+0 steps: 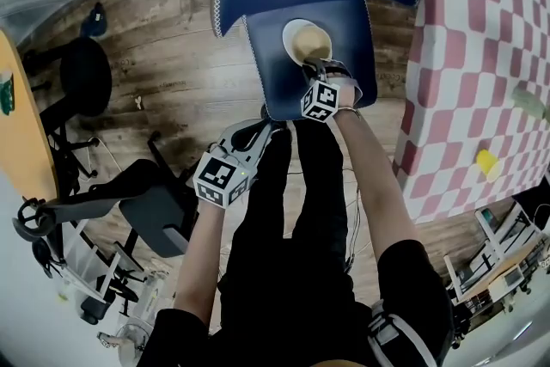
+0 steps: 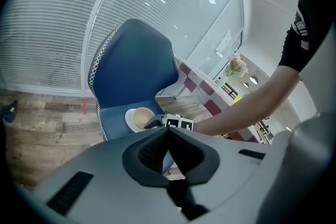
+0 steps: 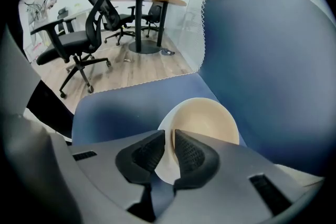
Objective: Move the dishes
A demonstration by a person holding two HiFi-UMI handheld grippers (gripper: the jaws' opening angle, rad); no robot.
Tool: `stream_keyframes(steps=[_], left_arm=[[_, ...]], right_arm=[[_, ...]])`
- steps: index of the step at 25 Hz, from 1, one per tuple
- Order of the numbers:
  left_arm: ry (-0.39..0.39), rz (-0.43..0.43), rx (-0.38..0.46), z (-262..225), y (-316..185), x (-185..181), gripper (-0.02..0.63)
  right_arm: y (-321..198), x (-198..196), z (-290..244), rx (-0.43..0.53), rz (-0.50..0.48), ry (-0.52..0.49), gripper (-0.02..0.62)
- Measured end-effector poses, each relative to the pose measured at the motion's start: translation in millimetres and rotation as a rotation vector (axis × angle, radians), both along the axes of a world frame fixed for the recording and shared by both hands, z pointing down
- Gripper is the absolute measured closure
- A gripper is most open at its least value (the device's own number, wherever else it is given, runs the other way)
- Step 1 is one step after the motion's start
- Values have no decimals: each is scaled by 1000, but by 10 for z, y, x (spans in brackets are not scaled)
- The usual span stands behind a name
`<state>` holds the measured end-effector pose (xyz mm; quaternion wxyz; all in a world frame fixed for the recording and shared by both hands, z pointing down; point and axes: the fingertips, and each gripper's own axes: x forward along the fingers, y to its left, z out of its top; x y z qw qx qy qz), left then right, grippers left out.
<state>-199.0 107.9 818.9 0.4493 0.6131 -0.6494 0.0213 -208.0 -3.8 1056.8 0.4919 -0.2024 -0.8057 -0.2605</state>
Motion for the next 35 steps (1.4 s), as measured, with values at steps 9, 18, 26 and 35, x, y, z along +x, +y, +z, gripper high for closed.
stream_keyframes(steps=[9,18,26,35], left_arm=[[-7,11,20,-178,17,-5,584],[-18,32,62,-605,-5,32,584],[-47,62,88,-1055,23,105,584],[-81,90,118,-1595,89,269,584]], right_arm=[[21,-63,-223,42,8,-23,561],[59,76,-770,73,11,-23,563],[164,148,-1325,88,13,-43,561],[173,243,-1930,112,56,-65,561]])
